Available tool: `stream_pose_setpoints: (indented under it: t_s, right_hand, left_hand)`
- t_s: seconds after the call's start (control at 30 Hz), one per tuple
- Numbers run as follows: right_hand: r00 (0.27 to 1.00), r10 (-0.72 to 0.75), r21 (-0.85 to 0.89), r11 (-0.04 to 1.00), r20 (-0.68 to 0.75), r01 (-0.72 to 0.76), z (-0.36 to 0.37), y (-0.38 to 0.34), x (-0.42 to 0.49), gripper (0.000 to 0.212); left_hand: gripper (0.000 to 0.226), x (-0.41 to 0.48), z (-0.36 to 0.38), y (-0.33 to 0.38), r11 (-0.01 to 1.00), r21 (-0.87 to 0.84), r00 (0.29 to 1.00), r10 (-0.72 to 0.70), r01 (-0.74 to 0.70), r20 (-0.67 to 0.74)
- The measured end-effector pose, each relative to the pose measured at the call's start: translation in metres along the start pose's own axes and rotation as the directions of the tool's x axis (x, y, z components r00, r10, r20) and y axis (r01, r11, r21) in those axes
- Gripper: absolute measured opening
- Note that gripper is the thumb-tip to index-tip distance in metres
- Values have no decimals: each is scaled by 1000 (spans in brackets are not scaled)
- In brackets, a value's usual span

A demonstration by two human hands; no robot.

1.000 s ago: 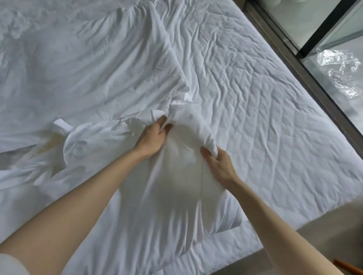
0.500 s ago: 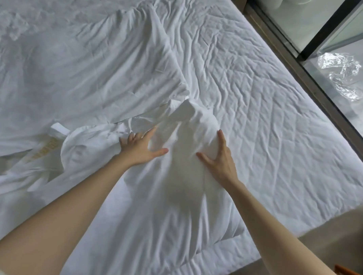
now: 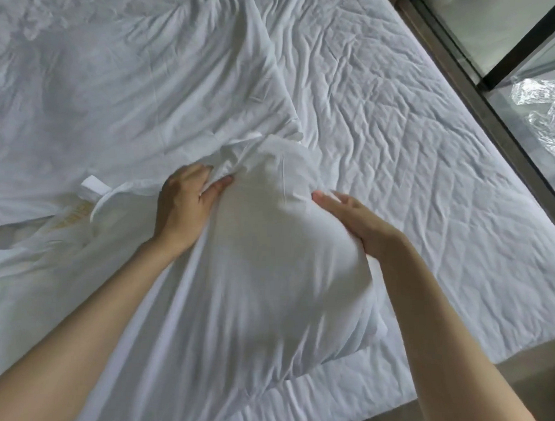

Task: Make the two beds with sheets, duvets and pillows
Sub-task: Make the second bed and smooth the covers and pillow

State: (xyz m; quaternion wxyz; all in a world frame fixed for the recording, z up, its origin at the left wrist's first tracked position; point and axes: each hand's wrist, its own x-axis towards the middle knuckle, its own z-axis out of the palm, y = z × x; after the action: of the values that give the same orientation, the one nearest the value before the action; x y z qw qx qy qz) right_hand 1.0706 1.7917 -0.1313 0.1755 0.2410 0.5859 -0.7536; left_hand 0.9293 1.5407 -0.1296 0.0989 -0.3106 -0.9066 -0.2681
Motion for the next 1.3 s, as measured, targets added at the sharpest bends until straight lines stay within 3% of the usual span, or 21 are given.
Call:
stream_pose_setpoints:
  t_s: [0.07,0.13,0.2,0.3,0.4,0.47,0.6,0.67,0.73,0.8,0.87,0.93,0.97,1.0,1.07,1.13,1.23,1.3]
  right_hand:
    - [966,-42,-197,980,-254,-9,-9,8,20,43]
    - [892,-72,-413,901,-446,-134,-17,24,32,58]
    - [881,-96,-510,842,-464,-177,-15,35,36,64]
    - [895,-146,-503,859,-421,-96,2,35,39,85]
    - [885,-150,-503,858,-440,-105,19,42,47,105]
    - [854,-147,-512,845,-499,-154,25,52,54,107]
    - [842,-195,-552,822,-504,-139,28,48,56,91]
    - [832,-248,-552,830,-496,-82,23,37,50,80]
    - [810,-274,-475,880,-518,-6,17,29,45,72]
    - [797,-298,-458,888,-526,31,18,29,49,68]
    - [797,-256,-525,847,-547,-88,24,36,61,70]
    - [788,-184,-632,712,-588,-306,31,43,72,79]
    - [779,-200,-693,619,-594,-370,36,43,75,82]
    - [782,-275,-769,524,-559,-366,43,40,75,85]
    - [824,-462,-927,326,-327,-185,64,31,76,81]
    - [872,-484,-975,220,-78,34,95,22,80,70]
    - [922,-357,-946,221,148,237,146,14,93,71]
    - [927,-286,-893,308,244,330,180,10,103,78]
  left_hand:
    - [43,10,23,-28,991,9,969,-130,131,212]
    - [39,14,44,-56,968,80,863,-250,239,438]
    - [45,17,58,-73,944,127,786,-324,304,527]
    - [49,22,63,-84,866,263,719,-499,424,483]
    - [66,18,53,-105,765,562,550,-629,314,549]
    - [73,8,47,-120,758,631,495,-616,162,613]
    - [30,2,38,-119,857,508,579,-455,80,676]
    - [41,10,13,-129,864,482,594,-468,149,655]
    - [68,13,-19,-149,827,532,530,-539,185,654]
    - [54,5,-34,-169,751,643,503,-616,146,606]
    - [40,-5,-27,-172,736,640,546,-638,223,543]
    - [40,-9,-17,-167,788,437,654,-609,433,450]
    - [45,-10,-18,-166,814,342,727,-576,469,374]
    - [52,-13,-21,-165,844,276,780,-533,460,328]
    - [56,-28,-39,-156,896,272,845,-428,351,321]
    - [67,-56,-61,-154,921,290,835,-367,262,410]
    - [92,-96,-96,-168,854,398,684,-511,335,521]
    - [101,-109,-115,-180,812,449,626,-577,372,525]
